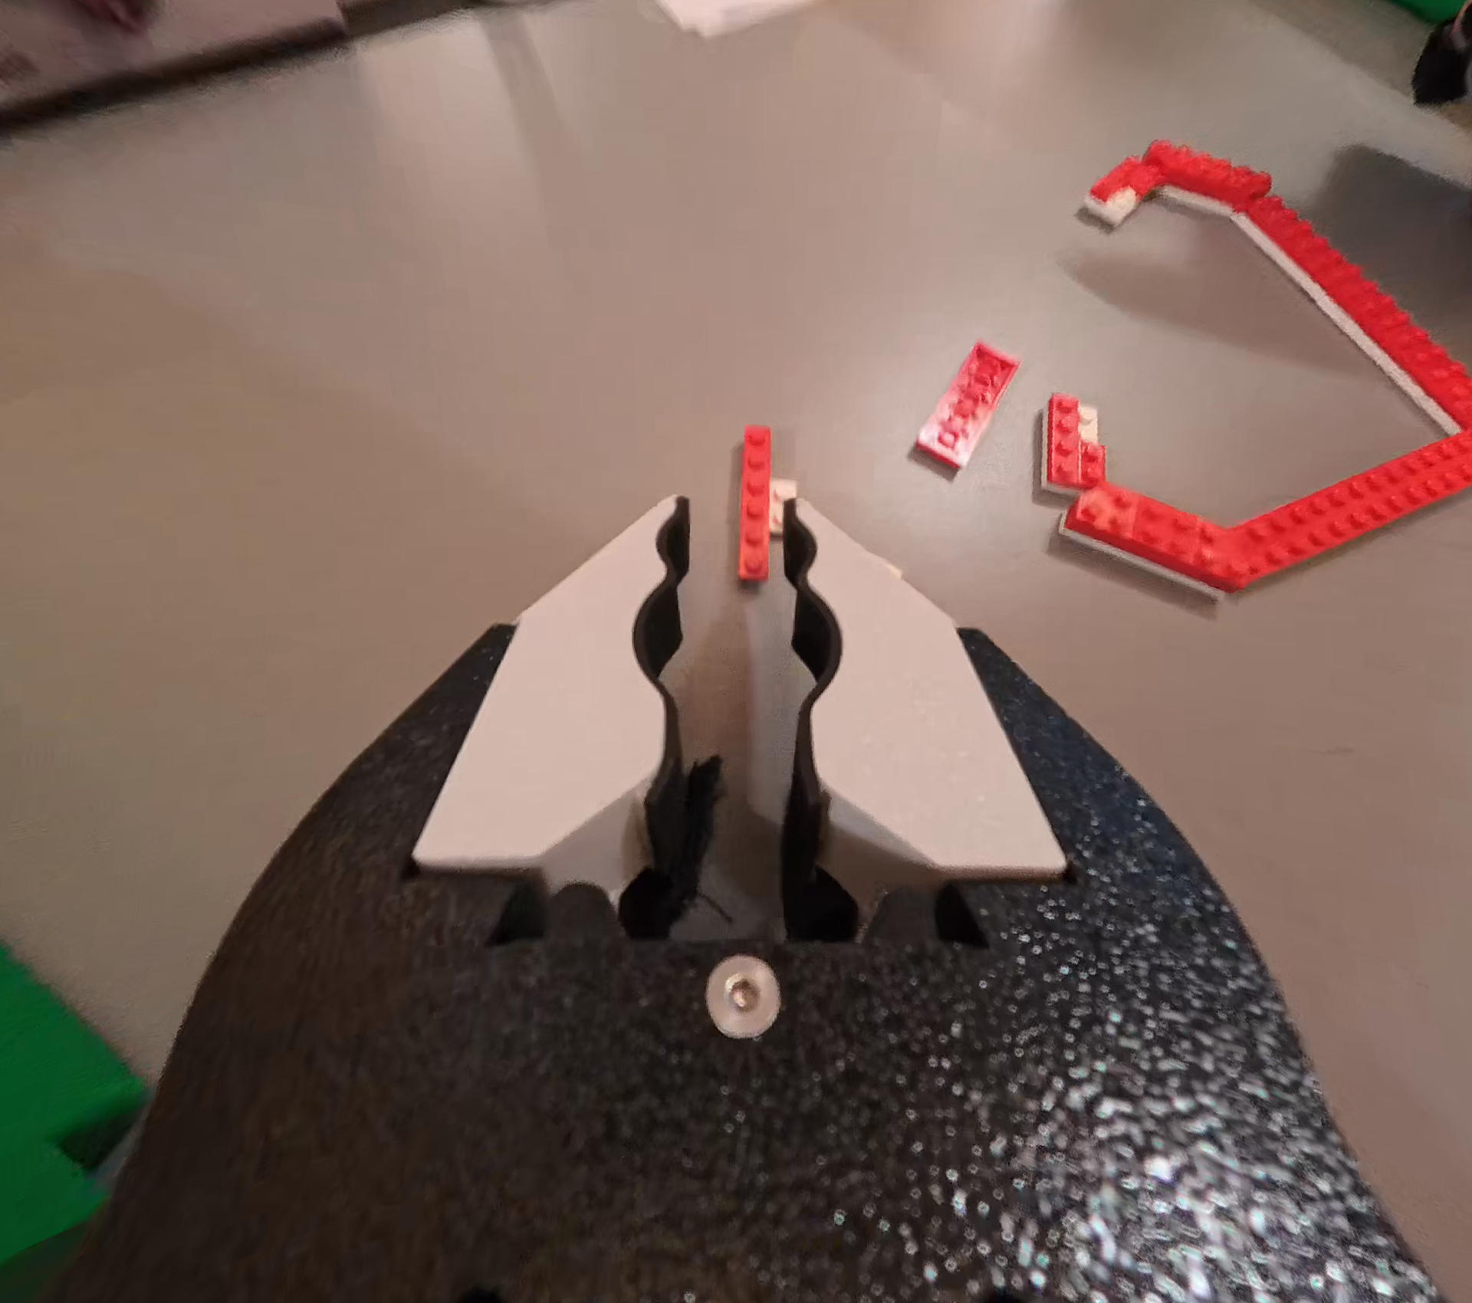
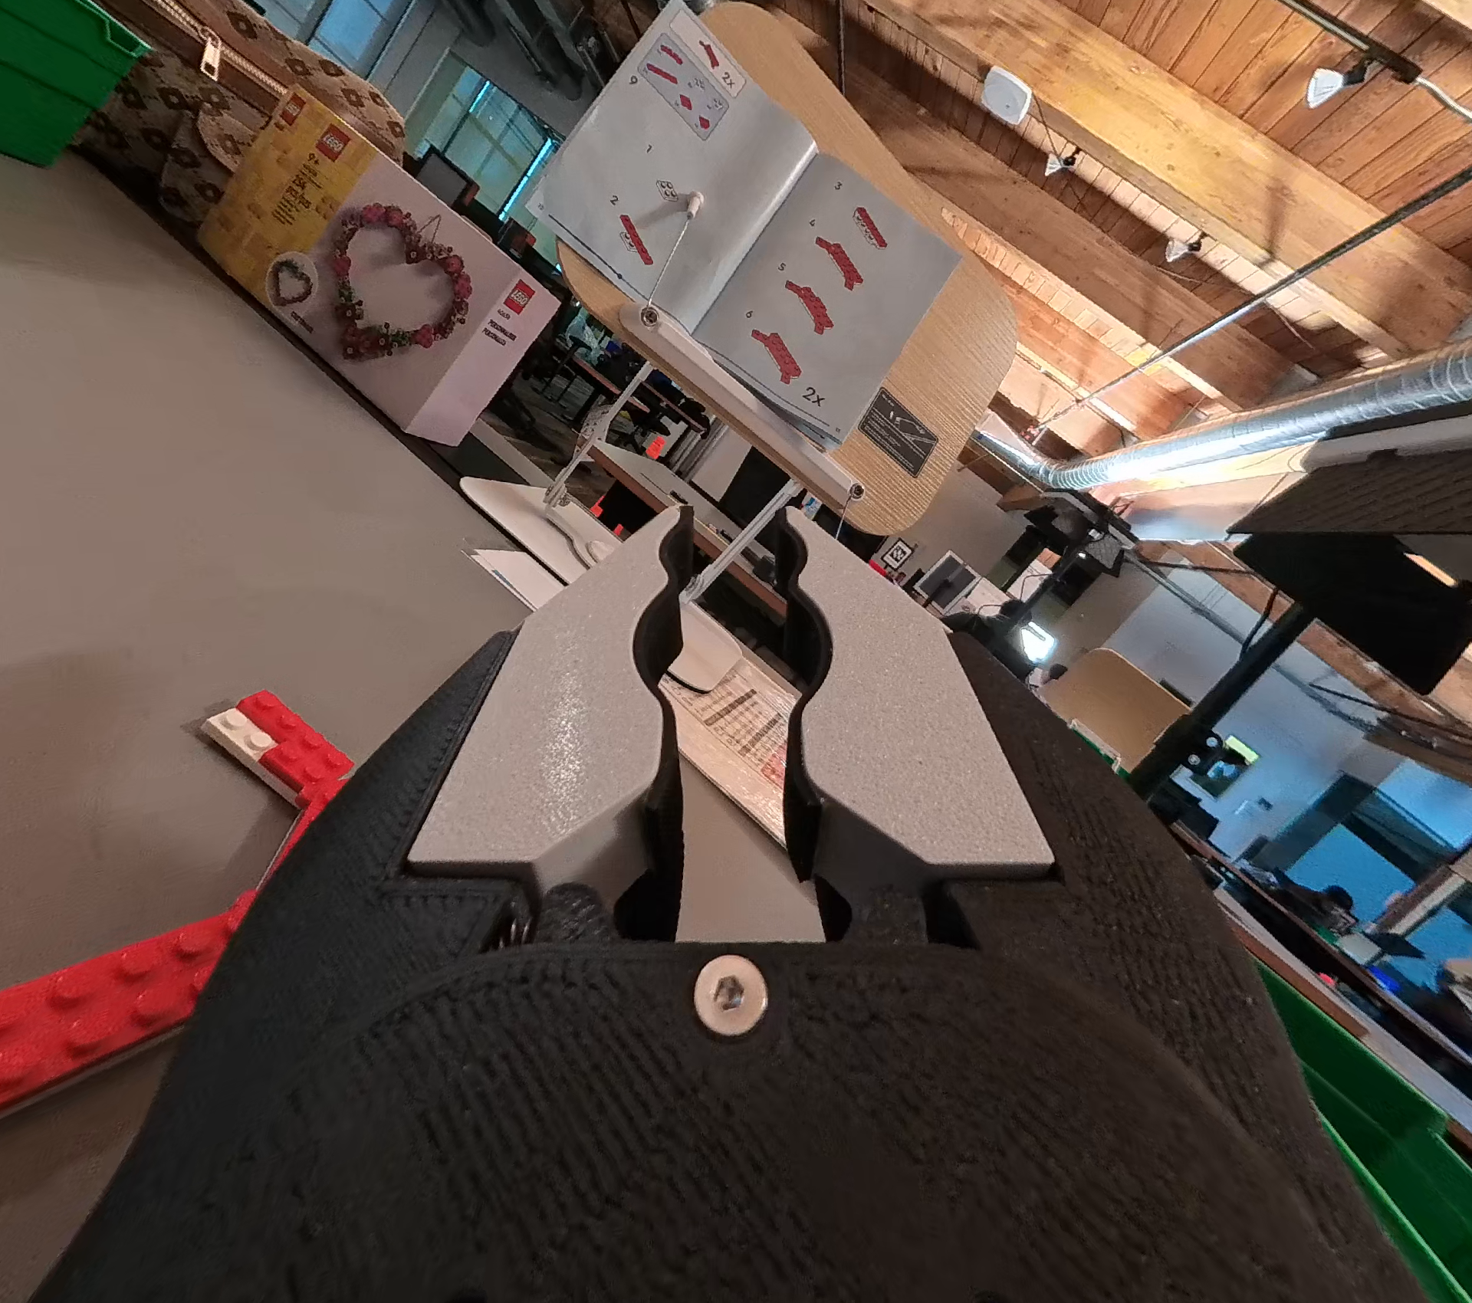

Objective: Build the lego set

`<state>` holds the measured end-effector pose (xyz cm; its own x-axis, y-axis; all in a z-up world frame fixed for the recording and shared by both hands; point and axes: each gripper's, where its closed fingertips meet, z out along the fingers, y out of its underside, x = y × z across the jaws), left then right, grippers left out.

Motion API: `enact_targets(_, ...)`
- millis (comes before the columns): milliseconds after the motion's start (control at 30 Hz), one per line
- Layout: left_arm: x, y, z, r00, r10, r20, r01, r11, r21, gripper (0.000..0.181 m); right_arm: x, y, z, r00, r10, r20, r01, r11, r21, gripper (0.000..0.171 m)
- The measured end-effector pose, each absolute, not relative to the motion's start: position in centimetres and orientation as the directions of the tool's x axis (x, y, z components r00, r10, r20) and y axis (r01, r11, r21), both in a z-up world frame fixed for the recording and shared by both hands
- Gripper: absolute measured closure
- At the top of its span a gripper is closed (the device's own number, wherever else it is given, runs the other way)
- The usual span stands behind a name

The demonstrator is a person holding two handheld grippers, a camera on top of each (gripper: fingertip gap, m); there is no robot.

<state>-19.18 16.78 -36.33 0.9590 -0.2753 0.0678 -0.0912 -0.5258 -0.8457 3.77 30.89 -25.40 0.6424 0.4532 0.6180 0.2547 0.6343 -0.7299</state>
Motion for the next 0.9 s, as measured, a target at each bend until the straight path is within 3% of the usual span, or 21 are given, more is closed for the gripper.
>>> enact_targets(33,-19.4,17.0,-35.2,0.966,-0.255,0.035,-0.092,-0.468,-0.879,0.159,3.8,30.9,-25.4,0.643,0.454,0.617,0.253,0.634,-0.73,0.153)
enact_targets(200,-19.2,16.1,-29.2,0.977,-0.119,-0.175,-0.185,-0.082,-0.979,0.154,4.1,30.9,-25.2,0.653,0.455,0.606,0.244,0.631,-0.737,0.153)
enact_targets(533,-17.3,15.1,-26.9,0.948,-0.039,-0.316,-0.312,0.089,-0.946,0.158,4.7,31.0,-24.9,0.68,0.433,0.592,0.249,0.623,-0.742,0.155)
enact_targets(900,-18.6,13.9,-24.6,0.964,0.005,-0.264,-0.26,0.189,-0.947,0.17,5.9,32.0,-25.0,0.719,0.412,0.559,0.27,0.577,-0.771,0.171)
